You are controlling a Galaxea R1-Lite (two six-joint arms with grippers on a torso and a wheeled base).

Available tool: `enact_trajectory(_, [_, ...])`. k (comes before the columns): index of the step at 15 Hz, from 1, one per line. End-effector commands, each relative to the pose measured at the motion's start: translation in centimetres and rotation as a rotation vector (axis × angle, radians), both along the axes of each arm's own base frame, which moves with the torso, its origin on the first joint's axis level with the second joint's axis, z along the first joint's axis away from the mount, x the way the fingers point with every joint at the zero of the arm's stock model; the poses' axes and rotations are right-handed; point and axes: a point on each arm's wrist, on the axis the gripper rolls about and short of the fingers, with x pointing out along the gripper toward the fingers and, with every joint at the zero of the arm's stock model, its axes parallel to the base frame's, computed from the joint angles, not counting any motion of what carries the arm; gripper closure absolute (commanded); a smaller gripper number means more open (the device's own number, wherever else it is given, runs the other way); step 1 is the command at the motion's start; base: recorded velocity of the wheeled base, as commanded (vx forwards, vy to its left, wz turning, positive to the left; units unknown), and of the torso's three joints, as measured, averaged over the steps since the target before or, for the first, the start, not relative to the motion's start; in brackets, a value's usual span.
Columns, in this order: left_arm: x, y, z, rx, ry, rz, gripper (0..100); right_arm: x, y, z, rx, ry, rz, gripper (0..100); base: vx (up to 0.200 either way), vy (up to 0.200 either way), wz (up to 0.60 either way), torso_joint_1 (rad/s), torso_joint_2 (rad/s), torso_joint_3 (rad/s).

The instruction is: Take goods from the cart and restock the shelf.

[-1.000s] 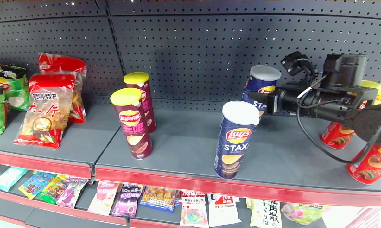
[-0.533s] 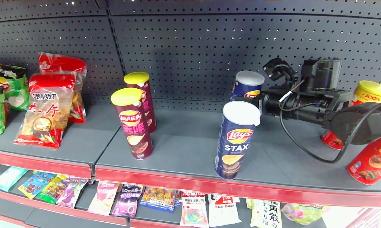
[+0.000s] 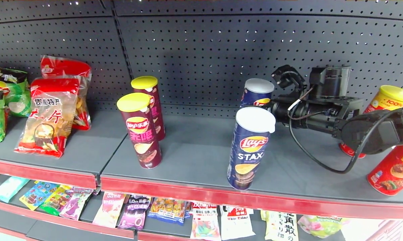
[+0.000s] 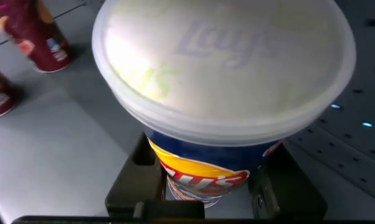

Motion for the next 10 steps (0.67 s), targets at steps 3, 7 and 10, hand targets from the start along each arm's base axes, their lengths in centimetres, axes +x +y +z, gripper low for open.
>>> enact_trajectory(3, [-0.03,0.02,-0.01,-0.001,-0.003,0.000,0,-0.15,-0.07,-0.12,-0.002,0.005,-0.001,100,0.000,0.000,0.00,0.000,0.00,0.000])
enact_trajectory(7, [-0.03,0.02,-0.01,-0.001,-0.003,0.000,0,-0.20,-0.07,-0.29,-0.002,0.013,-0.018,0,0.000,0.000,0.00,0.000,0.00,0.000])
enact_trajectory(10, [-0.03,0.02,-0.01,-0.001,-0.003,0.000,0,-0.66,-0.26,0.12,0.002,0.005,-0.026,0,0.000,0.000,0.00,0.000,0.00,0.000])
